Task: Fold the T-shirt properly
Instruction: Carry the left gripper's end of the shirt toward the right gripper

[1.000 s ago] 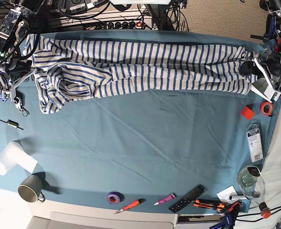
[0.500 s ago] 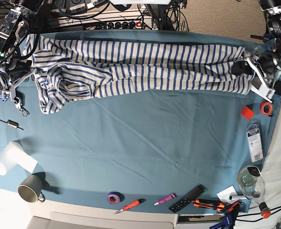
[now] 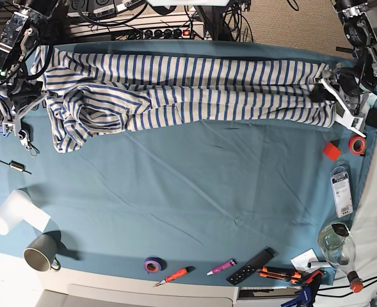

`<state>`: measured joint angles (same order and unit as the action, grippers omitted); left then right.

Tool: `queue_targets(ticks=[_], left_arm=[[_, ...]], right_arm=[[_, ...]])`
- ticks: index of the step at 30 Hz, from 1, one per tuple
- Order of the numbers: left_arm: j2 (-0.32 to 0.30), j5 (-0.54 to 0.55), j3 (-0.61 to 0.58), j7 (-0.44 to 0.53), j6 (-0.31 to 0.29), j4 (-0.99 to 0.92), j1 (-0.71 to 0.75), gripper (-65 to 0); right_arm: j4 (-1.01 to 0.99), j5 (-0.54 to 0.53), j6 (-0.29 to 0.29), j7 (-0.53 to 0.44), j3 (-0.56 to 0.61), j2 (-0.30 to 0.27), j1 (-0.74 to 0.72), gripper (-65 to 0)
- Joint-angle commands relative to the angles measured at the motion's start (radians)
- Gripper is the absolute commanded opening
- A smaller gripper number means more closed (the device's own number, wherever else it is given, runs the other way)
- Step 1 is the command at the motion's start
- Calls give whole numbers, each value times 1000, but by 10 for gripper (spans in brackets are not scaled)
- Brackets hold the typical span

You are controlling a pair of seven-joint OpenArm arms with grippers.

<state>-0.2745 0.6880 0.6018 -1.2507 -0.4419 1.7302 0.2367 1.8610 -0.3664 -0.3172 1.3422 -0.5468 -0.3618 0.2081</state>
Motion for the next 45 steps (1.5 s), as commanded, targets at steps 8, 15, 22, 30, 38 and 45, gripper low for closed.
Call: queue_targets(ticks=[8,15,22,30,38,45], left_arm=[[-3,-30,-3,-36,39,11,4,-650],[-25,54,-3,-35,59,182,4,-650],[-23,291,-3,-60,-81,320,26,-650],[79,517,-4,-110,-163,364,62,-650],[144,545,-91,-110,-196,367,26,-650],[144,306,-428,-11,-157,367,13,-650]], right_arm=[[16,1,0,-19,-5,-18,-9,-503],[16,1,0,-26,-5,-18,-9,-503],[16,1,1,-29,-5,-18,-9,-503],[16,0,3,-64,-5,-18,-9,-503],[16,0,45,-84,-5,-18,-9,-503],[16,1,45,-83,-5,-18,-9,-503]])
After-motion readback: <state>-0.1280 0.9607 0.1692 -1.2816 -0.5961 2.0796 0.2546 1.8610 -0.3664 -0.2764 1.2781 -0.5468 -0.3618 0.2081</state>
